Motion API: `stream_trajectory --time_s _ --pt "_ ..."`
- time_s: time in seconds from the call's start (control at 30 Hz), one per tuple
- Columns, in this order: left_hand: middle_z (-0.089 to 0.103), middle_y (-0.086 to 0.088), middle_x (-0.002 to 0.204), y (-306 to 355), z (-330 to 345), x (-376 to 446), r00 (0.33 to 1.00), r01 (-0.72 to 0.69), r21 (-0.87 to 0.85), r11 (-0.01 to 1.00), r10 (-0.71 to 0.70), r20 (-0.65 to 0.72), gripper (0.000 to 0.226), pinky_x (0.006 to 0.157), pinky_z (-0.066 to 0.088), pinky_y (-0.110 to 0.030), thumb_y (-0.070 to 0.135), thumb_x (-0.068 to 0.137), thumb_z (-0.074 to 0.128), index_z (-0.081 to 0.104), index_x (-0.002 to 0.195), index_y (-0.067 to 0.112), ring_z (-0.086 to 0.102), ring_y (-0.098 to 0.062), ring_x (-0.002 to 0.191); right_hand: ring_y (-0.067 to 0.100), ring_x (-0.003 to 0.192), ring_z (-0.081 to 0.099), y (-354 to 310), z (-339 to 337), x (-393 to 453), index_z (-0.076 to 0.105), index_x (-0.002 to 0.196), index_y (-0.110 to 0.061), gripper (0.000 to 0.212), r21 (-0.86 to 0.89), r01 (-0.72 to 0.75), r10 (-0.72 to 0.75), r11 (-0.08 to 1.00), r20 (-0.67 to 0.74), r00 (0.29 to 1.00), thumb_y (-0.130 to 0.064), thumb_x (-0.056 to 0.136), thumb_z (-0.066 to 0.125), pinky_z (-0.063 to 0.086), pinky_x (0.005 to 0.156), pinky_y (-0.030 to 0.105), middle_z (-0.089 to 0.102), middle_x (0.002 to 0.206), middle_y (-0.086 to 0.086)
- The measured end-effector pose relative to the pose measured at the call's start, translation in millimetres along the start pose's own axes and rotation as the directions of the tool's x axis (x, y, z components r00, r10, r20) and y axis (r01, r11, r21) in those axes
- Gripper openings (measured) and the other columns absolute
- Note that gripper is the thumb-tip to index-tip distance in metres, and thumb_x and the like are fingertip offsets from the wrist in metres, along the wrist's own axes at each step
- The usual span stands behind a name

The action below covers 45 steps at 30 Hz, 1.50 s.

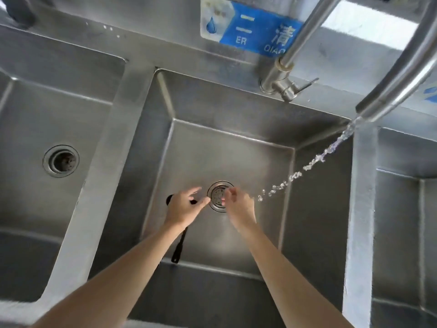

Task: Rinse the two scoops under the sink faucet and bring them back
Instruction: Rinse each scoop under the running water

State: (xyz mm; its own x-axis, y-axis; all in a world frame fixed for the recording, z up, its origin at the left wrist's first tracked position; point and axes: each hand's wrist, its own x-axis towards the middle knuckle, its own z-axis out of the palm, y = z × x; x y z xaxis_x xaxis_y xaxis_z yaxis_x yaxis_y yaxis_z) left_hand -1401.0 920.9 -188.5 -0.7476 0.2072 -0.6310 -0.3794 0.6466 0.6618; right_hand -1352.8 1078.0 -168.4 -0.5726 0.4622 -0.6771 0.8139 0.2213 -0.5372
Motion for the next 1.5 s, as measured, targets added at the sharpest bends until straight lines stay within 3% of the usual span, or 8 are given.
stream_trajectory --time_s 0.1,0.5,0.67,0.97,1.13,1.3,1.37,1.5 --pt "0.078 -0.006 0.102 -55.7 2.3 -3.6 0.991 0.132 0.035 0.991 -0.132 0.011 0.033 0.092 0.056 -0.044 0.028 0.077 0.081 0.076 0.105 0.012 0.072 -0.024 0.097 0.032 0.101 0.071 20.2 48.4 -8.9 0.074 0.11 -0.013 0.028 -0.042 -0.026 0.029 0.999 0.068 0.997 -0.026 0.103 0.051 0.058 0.088 0.04 0.079 0.103 0.01" --pt "0.075 -0.008 0.088 -119.8 28.0 -14.5 0.977 0.208 0.224 0.952 -0.21 -0.015 0.008 0.08 0.059 -0.042 0.017 0.084 0.073 0.074 0.091 0.013 0.07 -0.027 0.087 0.027 0.109 0.07 56.1 143.6 -10.5 0.071 0.121 -0.003 0.027 0.028 -0.218 0.215 0.976 0.087 0.973 -0.02 0.1 0.064 0.04 0.078 0.021 0.077 0.113 0.014" --pt "0.073 -0.002 0.085 -113.1 28.3 -15.5 0.973 0.23 0.183 0.956 -0.224 -0.054 0.004 0.069 0.056 -0.031 0.012 0.087 0.072 0.074 0.089 0.014 0.069 -0.02 0.084 0.033 0.101 0.073 51.4 149.6 -12.1 0.075 0.106 -0.007 0.014 0.105 -0.241 0.234 0.965 0.068 0.97 -0.013 0.099 0.065 0.057 0.093 0.042 0.078 0.101 0.014" --pt "0.077 -0.001 0.084 -48.3 -2.9 -41.4 0.996 0.08 0.118 0.99 -0.082 0.015 0.005 0.079 0.056 -0.037 0.015 0.079 0.077 0.074 0.083 0.017 0.071 -0.021 0.083 0.025 0.089 0.076 11.0 88.9 -44.6 0.078 0.093 -0.018 0.012 0.218 -0.221 0.228 0.95 -0.005 0.974 -0.021 0.098 0.068 0.061 0.091 0.045 0.078 0.088 0.007" --pt "0.077 -0.008 0.095 -0.2 -16.5 -67.4 0.997 -0.039 0.04 0.998 0.037 0.067 0.017 0.075 0.051 -0.01 0.009 0.083 0.076 0.076 0.099 0.004 0.071 -0.018 0.087 0.01 0.063 0.064 -11.8 40.8 -69.4 0.071 0.067 -0.026 0.029 0.258 -0.177 0.199 0.95 -0.064 0.978 -0.022 0.095 0.068 0.054 0.067 0.028 0.07 0.058 -0.011" --pt "0.078 -0.004 0.096 44.6 -31.1 -96.5 0.984 -0.136 -0.017 0.991 0.137 0.109 0.017 0.085 0.052 -0.012 0.009 0.084 0.077 0.077 0.101 0.007 0.072 -0.013 0.089 0.025 0.09 0.079 -29.7 -1.7 -95.5 0.078 0.098 -0.019 0.009 0.471 -0.144 0.192 0.87 -0.056 0.98 -0.014 0.098 0.07 0.063 0.093 0.041 0.077 0.089 0.004" --pt "0.078 -0.005 0.095 58.4 -37.0 -106.8 0.98 -0.124 -0.089 0.988 0.136 0.145 0.018 0.089 0.054 -0.02 0.008 0.083 0.078 0.077 0.101 0.008 0.073 -0.013 0.089 0.024 0.09 0.079 -33.5 -18.5 -104.5 0.075 0.116 -0.004 0.02 0.556 -0.148 0.215 0.818 -0.057 0.975 -0.012 0.098 0.07 0.063 0.093 0.039 0.079 0.102 0.013" --pt "0.079 -0.005 0.088 75.7 -48.1 -126.2 0.968 -0.063 -0.104 0.993 0.086 0.236 0.02 0.073 0.056 -0.016 0.01 0.081 0.08 0.079 0.1 0.011 0.073 -0.01 0.081 0.022 0.078 0.075 -37.3 -50.5 -122.8 0.076 0.098 0.0 0.012 0.632 -0.116 0.236 0.766 -0.109 0.966 -0.009 0.098 0.068 0.062 0.07 0.019 0.077 0.088 0.015"
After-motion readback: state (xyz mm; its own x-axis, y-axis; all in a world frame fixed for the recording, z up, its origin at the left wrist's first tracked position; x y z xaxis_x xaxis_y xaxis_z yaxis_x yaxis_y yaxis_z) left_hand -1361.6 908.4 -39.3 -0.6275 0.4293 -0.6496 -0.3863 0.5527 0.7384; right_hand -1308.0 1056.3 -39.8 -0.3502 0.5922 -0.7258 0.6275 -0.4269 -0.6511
